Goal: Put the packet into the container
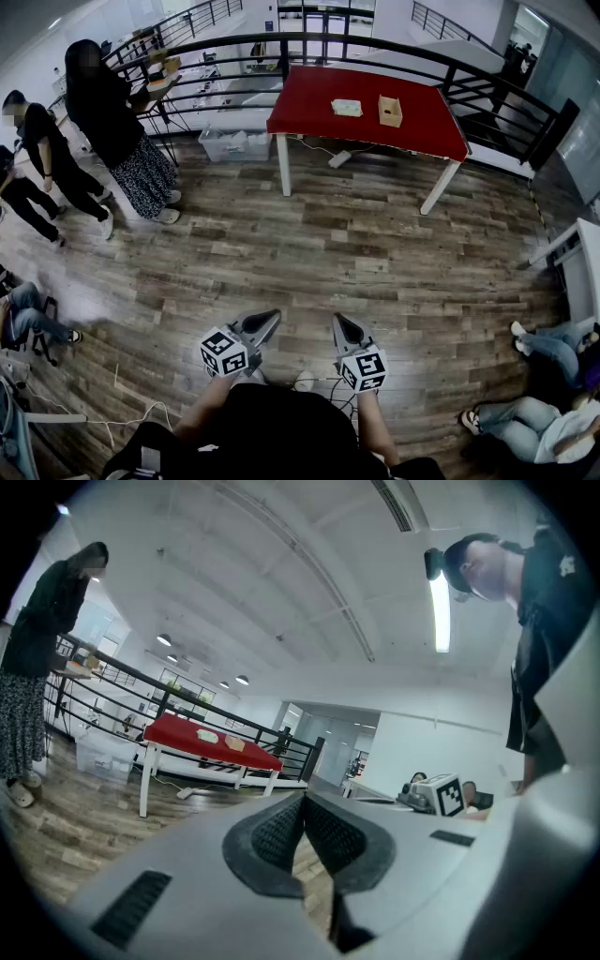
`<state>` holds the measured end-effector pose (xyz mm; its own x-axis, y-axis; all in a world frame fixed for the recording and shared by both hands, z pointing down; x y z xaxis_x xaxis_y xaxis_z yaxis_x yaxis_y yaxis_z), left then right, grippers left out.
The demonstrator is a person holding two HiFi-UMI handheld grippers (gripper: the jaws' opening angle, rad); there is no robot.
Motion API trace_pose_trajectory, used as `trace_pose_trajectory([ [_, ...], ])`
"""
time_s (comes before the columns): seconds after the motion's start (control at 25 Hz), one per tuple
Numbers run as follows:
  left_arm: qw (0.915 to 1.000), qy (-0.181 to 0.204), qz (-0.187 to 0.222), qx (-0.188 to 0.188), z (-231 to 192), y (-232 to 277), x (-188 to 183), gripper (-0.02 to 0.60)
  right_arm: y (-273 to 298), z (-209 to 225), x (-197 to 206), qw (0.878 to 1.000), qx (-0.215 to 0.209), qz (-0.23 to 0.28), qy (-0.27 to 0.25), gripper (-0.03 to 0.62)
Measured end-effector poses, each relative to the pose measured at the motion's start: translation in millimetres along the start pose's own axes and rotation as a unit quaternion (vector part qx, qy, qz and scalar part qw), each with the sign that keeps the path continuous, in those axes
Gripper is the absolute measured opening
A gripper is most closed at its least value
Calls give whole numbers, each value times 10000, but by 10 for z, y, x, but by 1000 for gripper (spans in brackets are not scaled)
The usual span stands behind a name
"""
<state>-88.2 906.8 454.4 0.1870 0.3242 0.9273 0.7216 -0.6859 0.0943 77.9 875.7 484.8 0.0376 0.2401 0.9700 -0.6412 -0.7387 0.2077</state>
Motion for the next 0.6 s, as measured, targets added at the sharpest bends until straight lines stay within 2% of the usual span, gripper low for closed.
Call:
trace_pose_trajectory([
  [0.4, 9999, 105, -90, 79, 38, 255, -57, 9, 30, 252, -17, 9999, 48, 68, 79, 20],
  [0.6, 9998, 61, -162, 54, -96, 352, -95, 9, 129, 350, -17, 9998, 89, 61, 160, 20],
])
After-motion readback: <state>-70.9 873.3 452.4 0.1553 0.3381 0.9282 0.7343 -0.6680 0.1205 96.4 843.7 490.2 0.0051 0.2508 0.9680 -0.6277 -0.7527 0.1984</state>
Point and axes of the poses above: the fingertips, and each gripper's own axes: y forward along the fingers, z to its right, x out of its underside, the point moved 3 cm from there along -y, backward along the fingers, and after that the axes turned 5 degrees about x, right-handed, at the moved point
